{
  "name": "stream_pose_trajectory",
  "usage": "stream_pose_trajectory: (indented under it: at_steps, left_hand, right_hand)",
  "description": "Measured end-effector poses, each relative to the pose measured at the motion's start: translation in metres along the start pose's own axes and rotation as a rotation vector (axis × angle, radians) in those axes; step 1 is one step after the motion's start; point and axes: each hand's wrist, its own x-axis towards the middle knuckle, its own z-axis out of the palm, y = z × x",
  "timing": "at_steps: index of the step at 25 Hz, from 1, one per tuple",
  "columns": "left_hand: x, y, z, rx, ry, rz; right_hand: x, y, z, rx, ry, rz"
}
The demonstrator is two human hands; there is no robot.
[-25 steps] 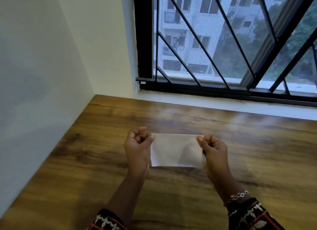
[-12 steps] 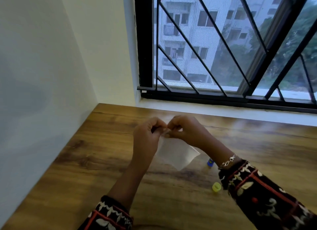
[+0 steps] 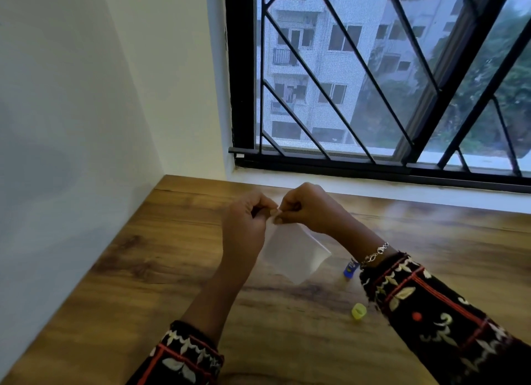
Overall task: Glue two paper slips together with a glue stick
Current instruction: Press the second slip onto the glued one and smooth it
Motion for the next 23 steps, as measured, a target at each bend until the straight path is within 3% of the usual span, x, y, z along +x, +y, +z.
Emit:
stream_pose_trajectory:
  at_steps: [8,14,16,19,21,23]
  left_hand:
    - [0.012,-0.015,-0.015,-0.141,0.155,-0.103]
    - [0.011,-0.028,-0.016,-0.320,0.234,-0.283]
    - [0.010,-0.026,-0.017,-0.146,0.201,-0.171]
    - [0.010,-0.008,-0.008,0.356,-0.006,0.303]
    - [0.012,0.008,0.008,0.414,-0.236,0.392]
    - [0.011,0.018,0.023,0.434,-0.347,0.406]
  right_hand:
    - [-0.018,0.039,-0.007,0.019,-0.051,0.136]
    - [-0.034,0.051,-0.005,0.311,0.140,0.205]
    - [-0.037,0.051,-0.004,0.284,0.163,0.222]
    - [-0.034,0.045,-0.007,0.103,0.135,0.190]
    - [-0.031,0.037,-0.010,0.026,0.135,0.139]
    - [-0.031,0.029,-0.011,-0.035,0.141,0.084]
